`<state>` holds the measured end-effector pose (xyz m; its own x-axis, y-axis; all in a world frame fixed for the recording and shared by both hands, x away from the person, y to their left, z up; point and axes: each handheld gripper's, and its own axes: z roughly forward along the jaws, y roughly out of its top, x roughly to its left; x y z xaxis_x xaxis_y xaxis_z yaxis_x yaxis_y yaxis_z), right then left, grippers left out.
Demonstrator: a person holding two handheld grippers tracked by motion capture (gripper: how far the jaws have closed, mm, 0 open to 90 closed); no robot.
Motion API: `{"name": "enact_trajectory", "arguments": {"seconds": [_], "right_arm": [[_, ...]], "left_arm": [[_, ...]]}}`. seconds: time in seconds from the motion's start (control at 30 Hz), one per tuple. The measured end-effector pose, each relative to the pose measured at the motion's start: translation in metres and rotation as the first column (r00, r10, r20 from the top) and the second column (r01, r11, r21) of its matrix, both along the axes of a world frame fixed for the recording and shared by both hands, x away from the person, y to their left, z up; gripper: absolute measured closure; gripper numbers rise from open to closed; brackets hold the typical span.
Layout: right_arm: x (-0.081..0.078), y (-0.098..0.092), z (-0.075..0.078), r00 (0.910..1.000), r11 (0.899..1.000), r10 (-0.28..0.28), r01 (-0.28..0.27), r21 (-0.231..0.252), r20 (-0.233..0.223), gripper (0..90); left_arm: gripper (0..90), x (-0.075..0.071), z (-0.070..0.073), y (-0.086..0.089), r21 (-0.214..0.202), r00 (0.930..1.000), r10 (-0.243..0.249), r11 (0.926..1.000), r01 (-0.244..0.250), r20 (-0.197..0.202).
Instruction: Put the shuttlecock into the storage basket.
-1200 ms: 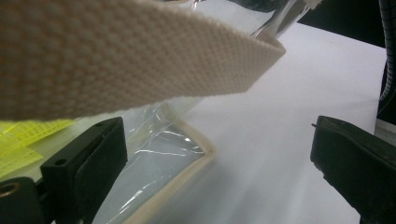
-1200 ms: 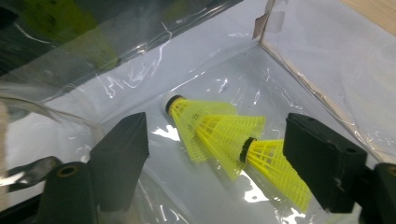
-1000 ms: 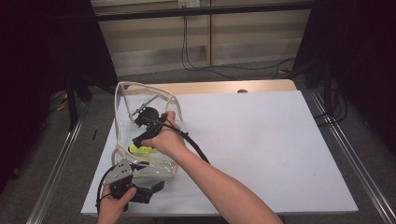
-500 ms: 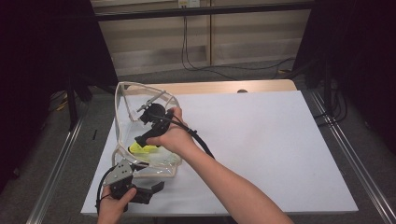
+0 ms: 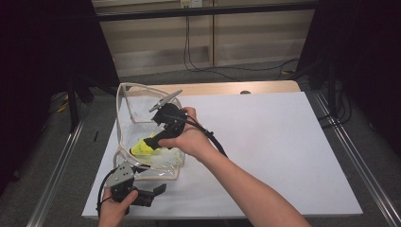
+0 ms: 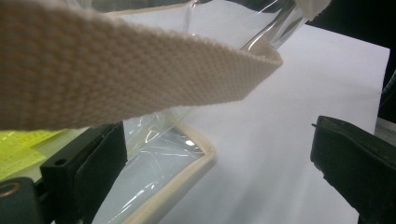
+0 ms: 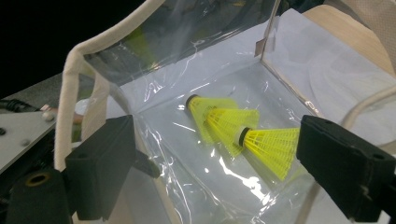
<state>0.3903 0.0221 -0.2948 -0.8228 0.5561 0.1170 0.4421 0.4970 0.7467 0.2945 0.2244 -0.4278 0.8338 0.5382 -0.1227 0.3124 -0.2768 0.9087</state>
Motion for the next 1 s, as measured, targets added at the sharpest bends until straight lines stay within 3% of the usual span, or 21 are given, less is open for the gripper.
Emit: {"name": "enact_trajectory", "arguments": {"seconds": [0.57, 0.63, 1.0], "right_arm": [[-0.009, -0.047, 0.012, 0.9997, 0.998, 0.008, -0.009, 0.069, 0.024, 10.7], [-0.012, -0.052, 0.013, 0.9996, 0.997, 0.006, -0.008, 0.071, 0.029, 10.5], [-0.019, -0.081, 0.009, 0.9994, 0.996, 0.009, -0.011, 0.083, 0.034, 9.0]], "left_arm": [[3.8, -0.001, 0.000, 0.000, 0.007, 1.0000, 0.000, 1.0000, 0.000, -0.005], [3.7, -0.002, 0.000, -0.001, 0.014, 0.9998, 0.018, 0.9997, -0.018, -0.005], [3.7, -0.002, 0.001, -0.001, 0.017, 0.9998, 0.018, 0.9997, -0.018, -0.001]]}}
